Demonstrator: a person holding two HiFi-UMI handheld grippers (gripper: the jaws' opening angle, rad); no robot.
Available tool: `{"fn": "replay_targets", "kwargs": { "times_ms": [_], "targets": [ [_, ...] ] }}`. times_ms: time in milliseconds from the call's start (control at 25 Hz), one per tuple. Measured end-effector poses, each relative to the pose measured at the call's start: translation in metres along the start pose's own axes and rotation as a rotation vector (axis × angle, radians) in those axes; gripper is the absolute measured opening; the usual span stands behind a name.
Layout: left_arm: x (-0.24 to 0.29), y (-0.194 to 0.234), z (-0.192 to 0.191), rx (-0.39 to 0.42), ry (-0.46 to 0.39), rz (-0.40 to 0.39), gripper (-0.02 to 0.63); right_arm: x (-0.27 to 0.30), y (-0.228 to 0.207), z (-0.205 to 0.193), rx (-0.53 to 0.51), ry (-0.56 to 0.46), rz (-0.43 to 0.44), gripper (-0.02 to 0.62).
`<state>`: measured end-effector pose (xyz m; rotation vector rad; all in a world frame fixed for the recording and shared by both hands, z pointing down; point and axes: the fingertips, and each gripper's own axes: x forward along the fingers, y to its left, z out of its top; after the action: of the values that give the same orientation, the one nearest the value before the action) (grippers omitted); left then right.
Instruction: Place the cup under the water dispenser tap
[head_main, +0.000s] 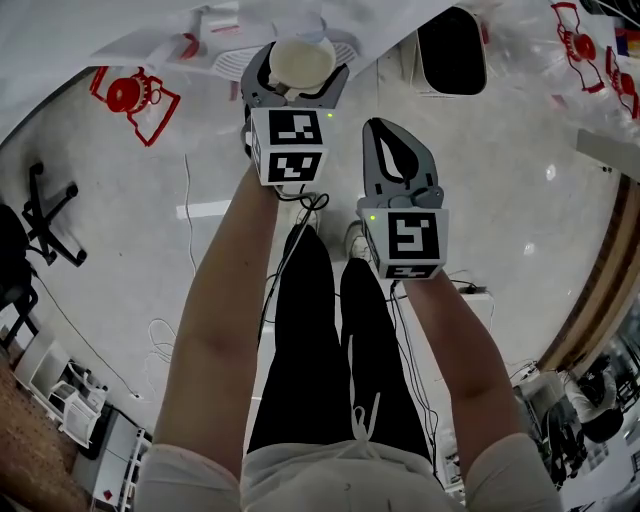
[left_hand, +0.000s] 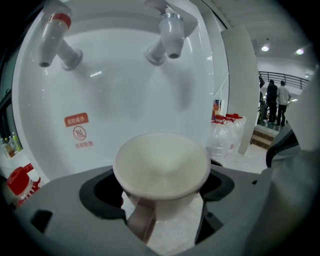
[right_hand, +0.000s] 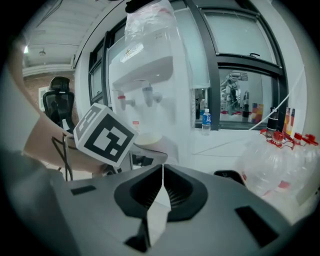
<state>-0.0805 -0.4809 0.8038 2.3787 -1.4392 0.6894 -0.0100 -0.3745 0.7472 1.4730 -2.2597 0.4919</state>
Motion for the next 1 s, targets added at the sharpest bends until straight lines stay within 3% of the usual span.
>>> {"fn": "replay_targets", "kwargs": {
  "times_ms": [280,680,880,920,960,1000],
  "targets": [
    [-0.013,0.009,0.006,0.048,-0.093,0.107,0.485,-0.007,-0.005,-0.006,-0.009,0.02,0.005,0.029],
    [-0.066,-0.004,0.035,-0.029,-0.189,0.087,0.497,-0.026,-0.002,-0.008,-0.027,0.026,0.0,0.029],
    [-0.114,-0.023,0.036,-0.07,-0.174,0.071,0.488,-0.047,0.003,0.001,-0.033,0.01,0.012,0.029],
    [-0.125,-0.026,0.036,-0.093,-0.172,0.077,0.451,-0.052,0.003,0.005,-0.031,0.004,0.011,0.029],
    [-0.138,-0.027,0.036,-0.116,-0.17,0.102,0.341,-0.059,0.003,0.01,-0.028,-0.003,0.009,0.029],
    [-0.15,-0.025,0.037,-0.138,-0.17,0.136,0.17,-0.065,0.003,0.015,-0.025,-0.011,0.007,0.029]
  ]
}}
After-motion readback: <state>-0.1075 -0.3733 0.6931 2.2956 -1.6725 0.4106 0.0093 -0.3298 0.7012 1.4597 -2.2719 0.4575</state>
